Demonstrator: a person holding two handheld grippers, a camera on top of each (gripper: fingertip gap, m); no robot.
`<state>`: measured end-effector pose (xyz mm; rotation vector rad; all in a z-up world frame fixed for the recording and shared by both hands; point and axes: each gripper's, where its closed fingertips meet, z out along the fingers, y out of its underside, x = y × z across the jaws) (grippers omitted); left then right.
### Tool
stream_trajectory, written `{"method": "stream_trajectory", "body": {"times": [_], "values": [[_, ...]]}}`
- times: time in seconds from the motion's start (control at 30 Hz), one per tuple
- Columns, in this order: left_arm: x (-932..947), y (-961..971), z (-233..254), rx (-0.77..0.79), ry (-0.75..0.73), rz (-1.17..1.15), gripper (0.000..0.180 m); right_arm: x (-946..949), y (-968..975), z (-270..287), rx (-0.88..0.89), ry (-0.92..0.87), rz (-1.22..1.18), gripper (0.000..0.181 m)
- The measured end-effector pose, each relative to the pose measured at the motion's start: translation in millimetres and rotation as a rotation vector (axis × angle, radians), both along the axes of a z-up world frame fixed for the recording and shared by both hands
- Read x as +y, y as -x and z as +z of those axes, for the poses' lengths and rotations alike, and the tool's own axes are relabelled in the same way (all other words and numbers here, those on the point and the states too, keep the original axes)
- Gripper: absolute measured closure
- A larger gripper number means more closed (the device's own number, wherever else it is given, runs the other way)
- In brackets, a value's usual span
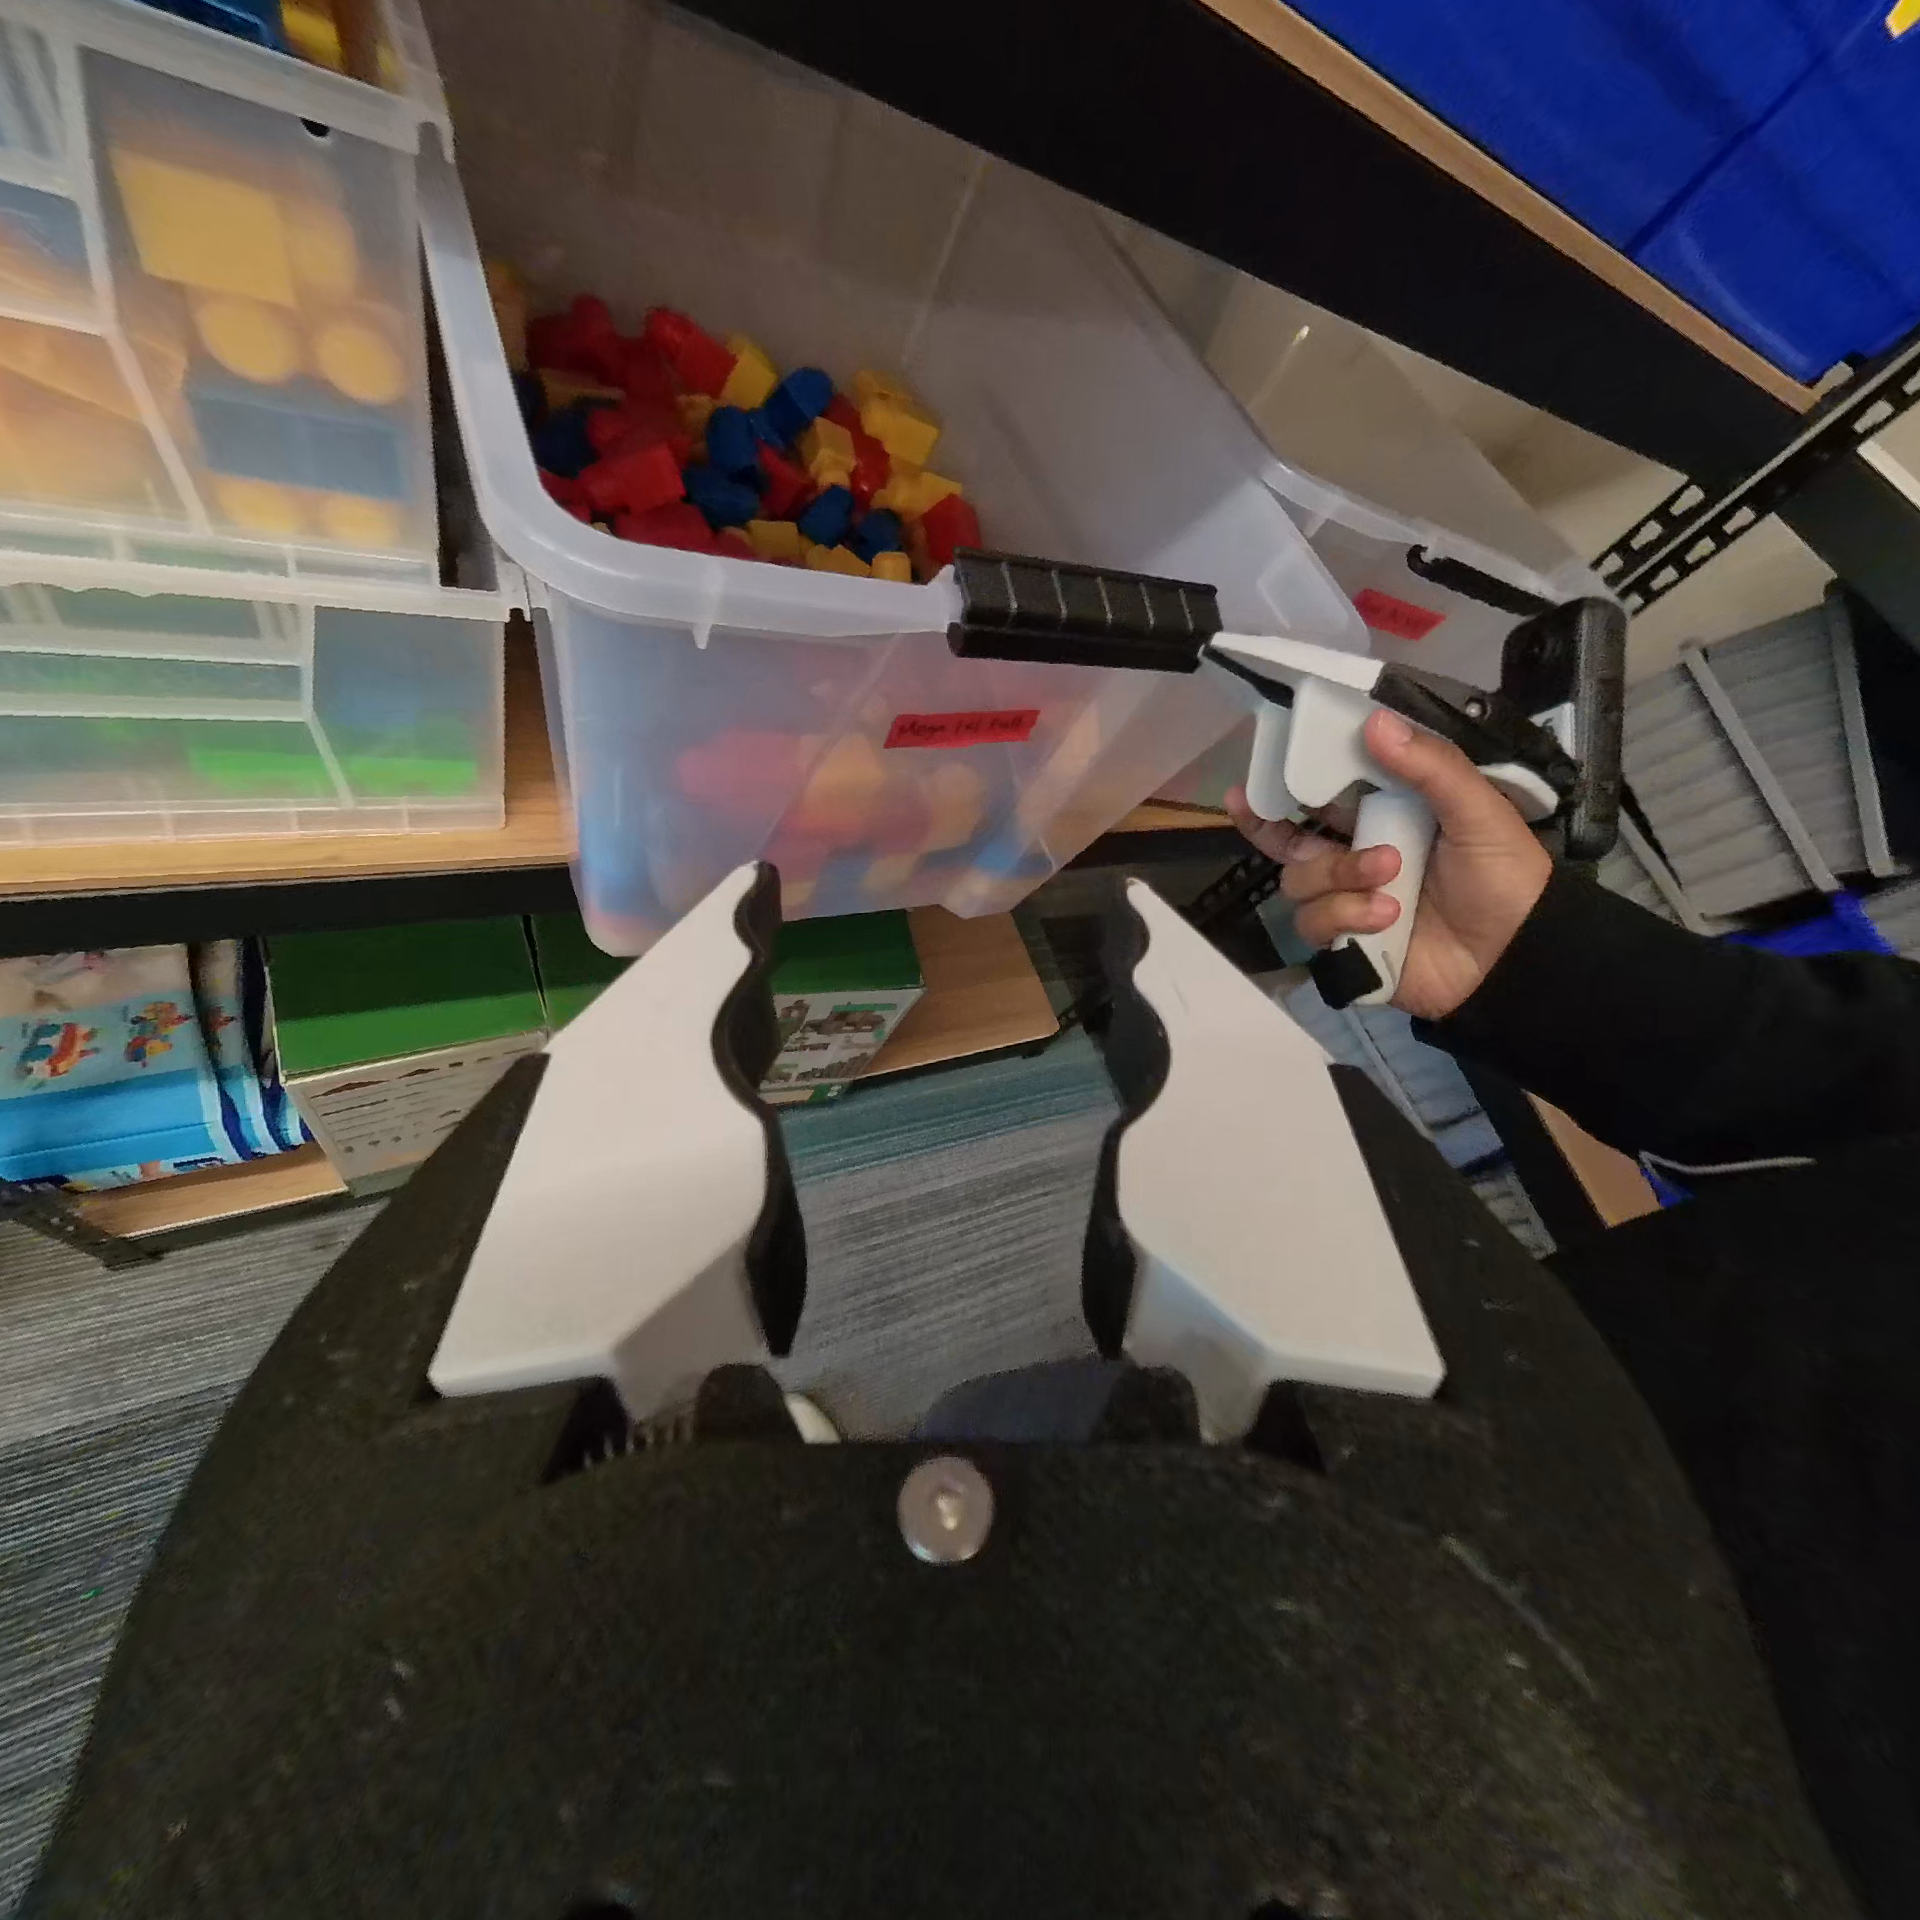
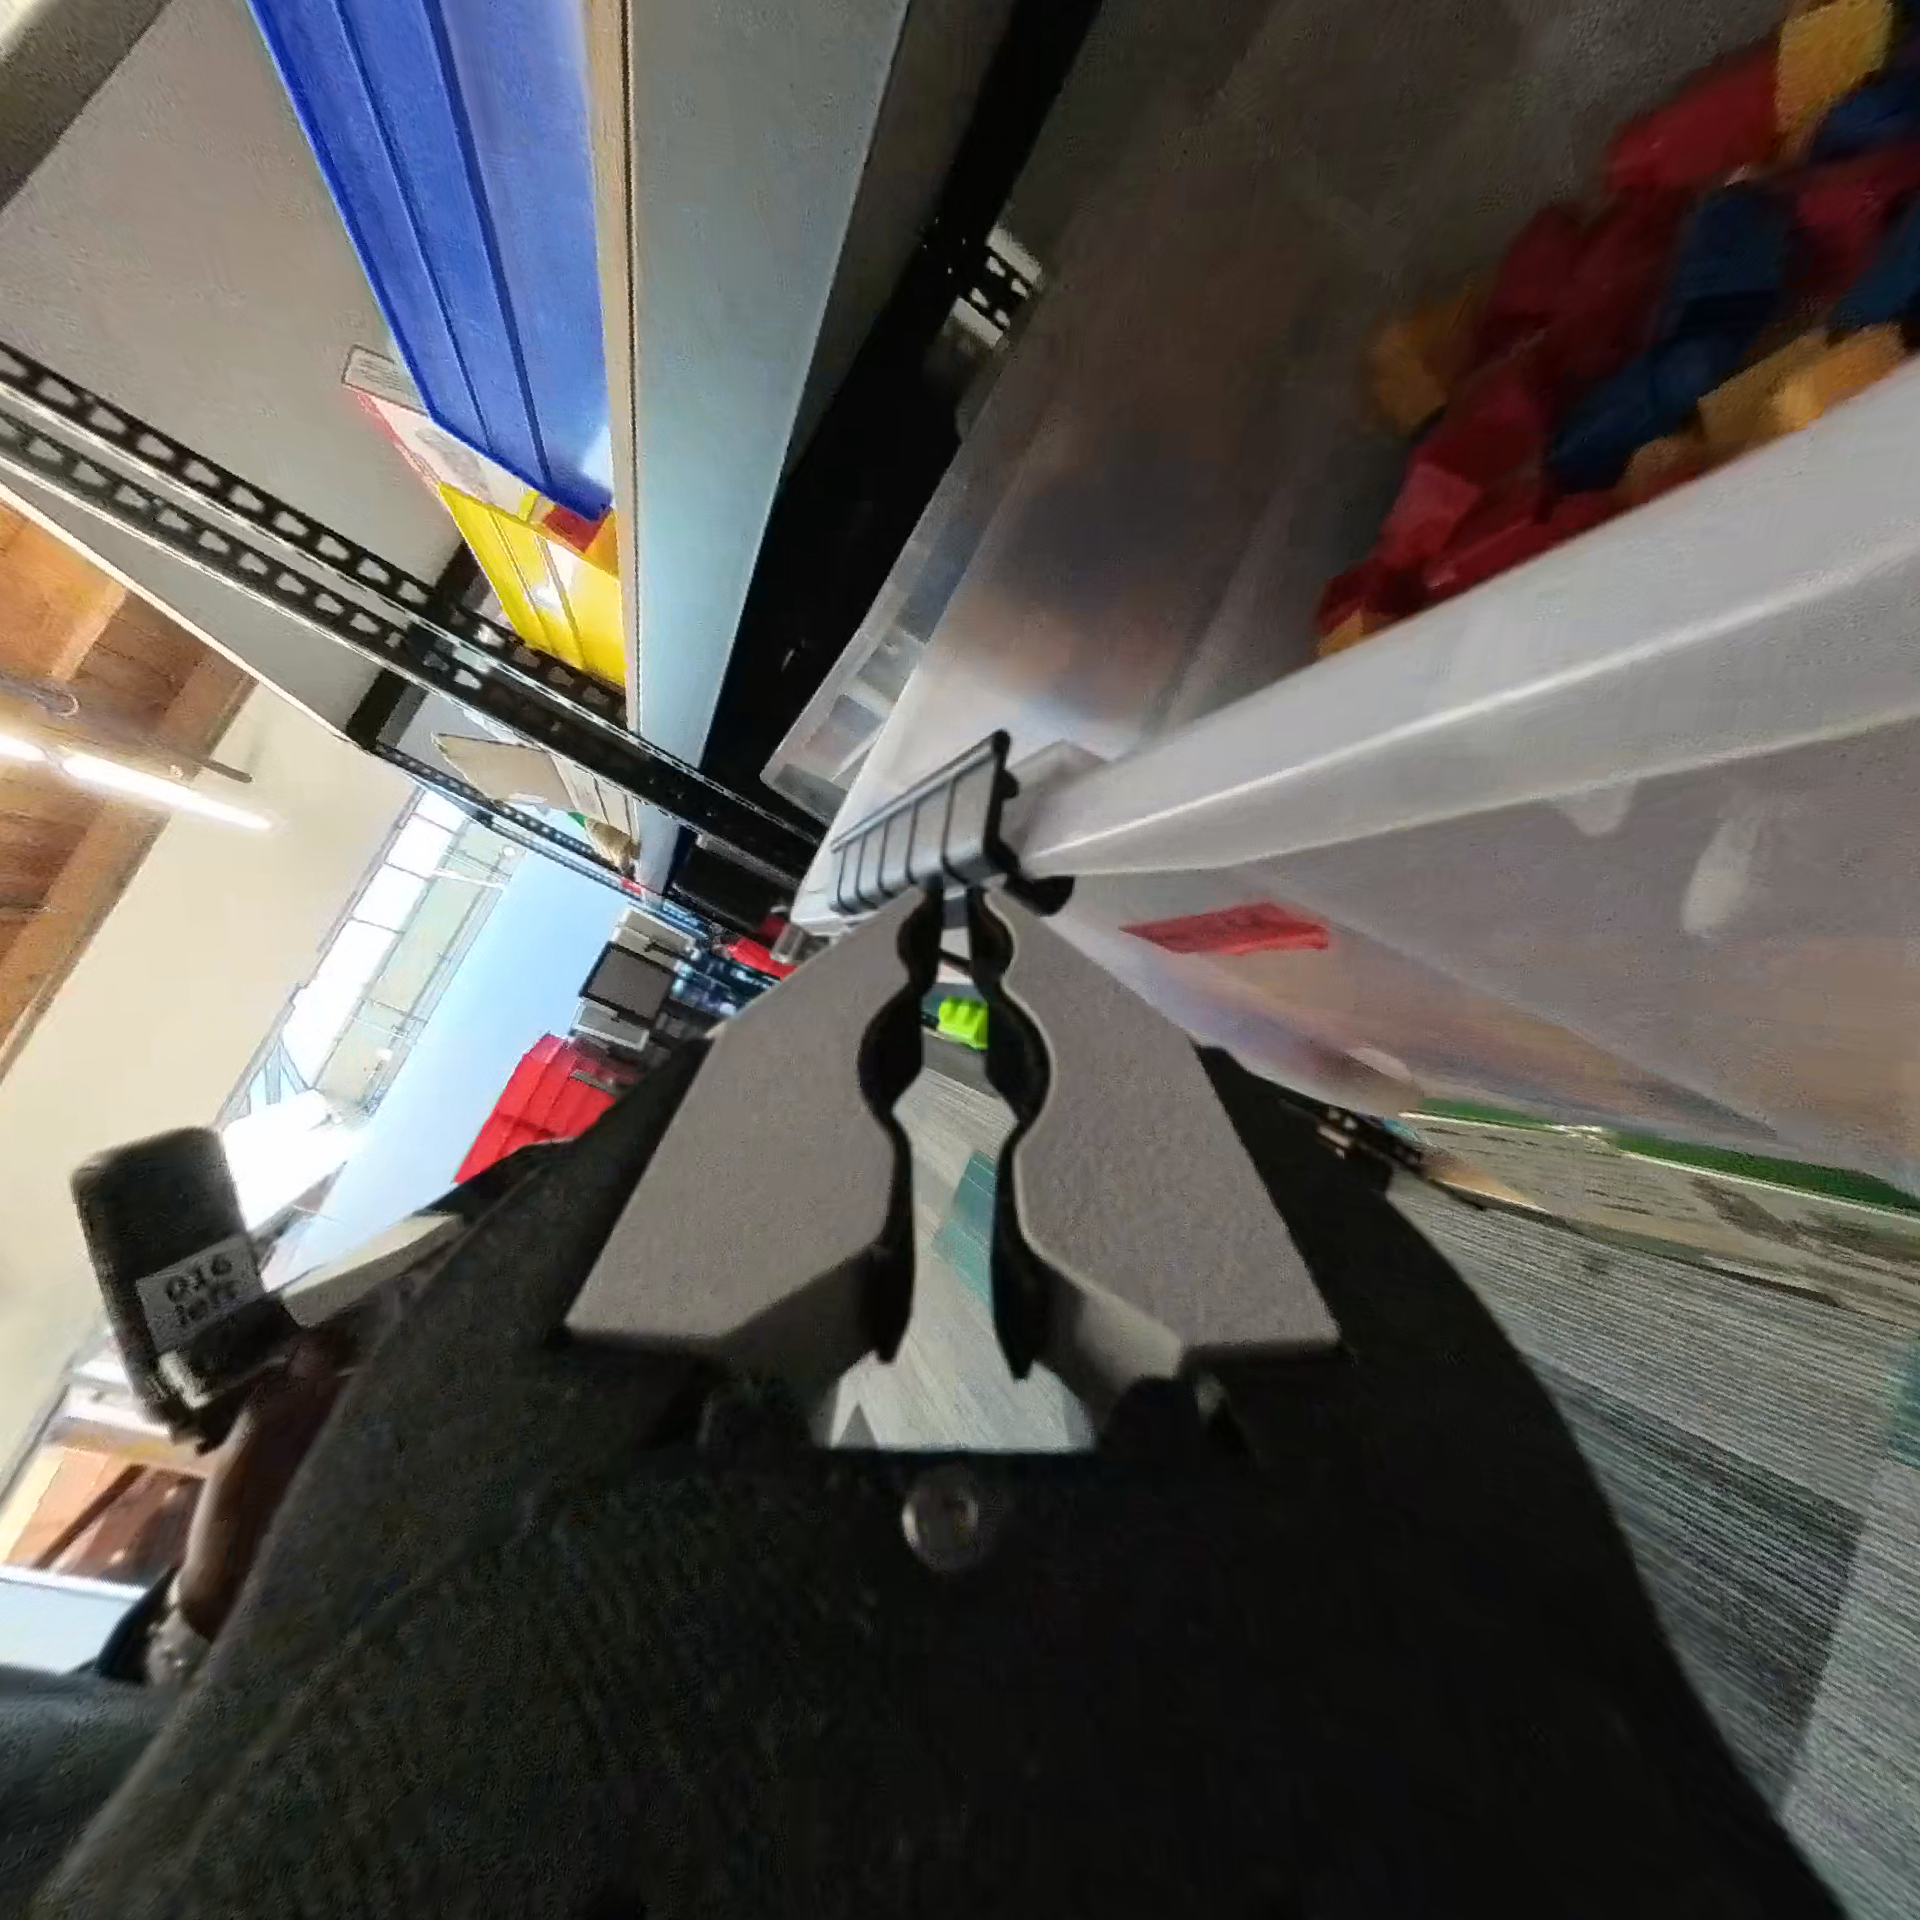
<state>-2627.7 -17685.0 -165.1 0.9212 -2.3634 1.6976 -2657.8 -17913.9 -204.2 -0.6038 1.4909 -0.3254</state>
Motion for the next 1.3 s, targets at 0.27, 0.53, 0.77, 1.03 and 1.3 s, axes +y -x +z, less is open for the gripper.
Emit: {"method": "stream_trajectory", "body": {"times": [0.27,0.53,0.77,1.03,1.3], "values": [[-2.9,8.4,0.0,-0.012,-0.030,-0.062,0.120,15.8,2.9,-21.4,0.196,0.322,0.050,0.132],[2.8,7.6,1.4,-0.019,-0.032,-0.070,0.120,42.4,-3.3,-17.2,0.246,0.249,0.203,0.144],[14.7,2.8,-1.6,0.000,-0.026,-0.039,0.120,36.7,-9.4,20.2,0.281,1.474,0.246,0.112],[11.0,8.3,0.1,-0.008,-0.019,-0.065,0.120,22.1,-43.3,0.0,0.228,1.872,0.516,0.134],[28.5,3.9,-6.4,0.018,-0.013,0.002,0.120,34.0,-33.3,-5.2,0.163,2.055,0.466,0.161]]}}
